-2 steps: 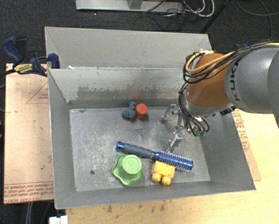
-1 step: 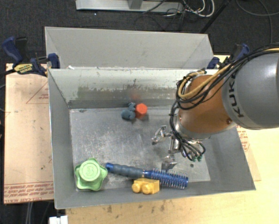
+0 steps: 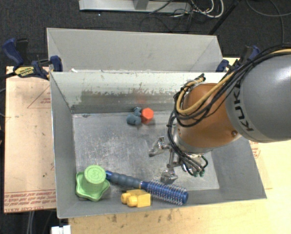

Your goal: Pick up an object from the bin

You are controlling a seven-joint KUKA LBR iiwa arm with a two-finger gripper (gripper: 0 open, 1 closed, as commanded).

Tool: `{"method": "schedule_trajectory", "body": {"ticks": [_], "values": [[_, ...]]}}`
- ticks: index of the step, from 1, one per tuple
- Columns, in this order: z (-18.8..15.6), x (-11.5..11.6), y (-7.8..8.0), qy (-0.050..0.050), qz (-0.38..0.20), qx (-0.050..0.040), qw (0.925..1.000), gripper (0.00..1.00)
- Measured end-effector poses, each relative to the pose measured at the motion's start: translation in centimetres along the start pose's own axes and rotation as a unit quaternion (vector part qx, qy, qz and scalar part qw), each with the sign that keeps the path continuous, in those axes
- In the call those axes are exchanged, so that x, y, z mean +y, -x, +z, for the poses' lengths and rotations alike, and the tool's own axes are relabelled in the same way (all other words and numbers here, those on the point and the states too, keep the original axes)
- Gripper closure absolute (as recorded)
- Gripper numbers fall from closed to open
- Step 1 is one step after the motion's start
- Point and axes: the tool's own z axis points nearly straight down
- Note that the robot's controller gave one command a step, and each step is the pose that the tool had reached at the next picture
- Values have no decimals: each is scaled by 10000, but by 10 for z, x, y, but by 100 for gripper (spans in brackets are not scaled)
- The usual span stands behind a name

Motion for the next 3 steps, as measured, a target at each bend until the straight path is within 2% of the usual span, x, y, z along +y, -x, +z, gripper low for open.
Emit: {"method": "schedule_trajectory", "body": {"ticks": [1,2,3], "values": [[-9,16,0,-1,-426,56,9991,0],[67,114,28,4,-832,56,9965,0],[0,187,27,-46,586,129,9982,0]]}}
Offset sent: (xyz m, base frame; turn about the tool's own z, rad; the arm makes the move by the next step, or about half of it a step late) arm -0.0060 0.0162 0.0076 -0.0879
